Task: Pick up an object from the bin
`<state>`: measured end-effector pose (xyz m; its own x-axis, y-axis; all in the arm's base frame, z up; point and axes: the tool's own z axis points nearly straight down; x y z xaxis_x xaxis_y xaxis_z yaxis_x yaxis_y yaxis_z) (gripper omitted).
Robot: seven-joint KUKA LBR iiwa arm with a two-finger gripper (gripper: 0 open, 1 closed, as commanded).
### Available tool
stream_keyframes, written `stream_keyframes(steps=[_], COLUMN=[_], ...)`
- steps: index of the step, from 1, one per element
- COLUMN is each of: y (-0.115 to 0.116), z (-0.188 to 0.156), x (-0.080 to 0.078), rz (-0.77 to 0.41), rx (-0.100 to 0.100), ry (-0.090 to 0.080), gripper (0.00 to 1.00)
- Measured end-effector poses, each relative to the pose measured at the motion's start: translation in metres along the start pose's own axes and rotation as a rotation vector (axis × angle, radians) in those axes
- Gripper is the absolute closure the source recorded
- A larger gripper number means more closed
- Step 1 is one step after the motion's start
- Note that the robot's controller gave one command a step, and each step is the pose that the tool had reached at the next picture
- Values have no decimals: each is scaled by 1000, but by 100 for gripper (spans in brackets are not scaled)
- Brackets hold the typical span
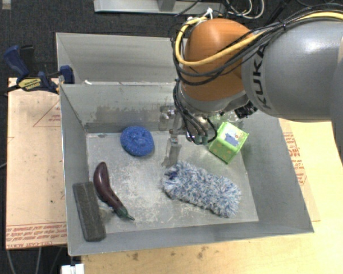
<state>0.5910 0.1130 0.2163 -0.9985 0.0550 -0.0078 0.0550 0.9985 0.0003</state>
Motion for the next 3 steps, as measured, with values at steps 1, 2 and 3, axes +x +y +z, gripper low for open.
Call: stream_keyframes(steps=[1, 2, 3], y=[-19, -79, -103], z=[32, 62, 79], x=[13, 23, 34], rz=[-16, -91, -120], rx=[-2, -2, 2], ry=[3, 7, 7], gripper=[0, 0, 0])
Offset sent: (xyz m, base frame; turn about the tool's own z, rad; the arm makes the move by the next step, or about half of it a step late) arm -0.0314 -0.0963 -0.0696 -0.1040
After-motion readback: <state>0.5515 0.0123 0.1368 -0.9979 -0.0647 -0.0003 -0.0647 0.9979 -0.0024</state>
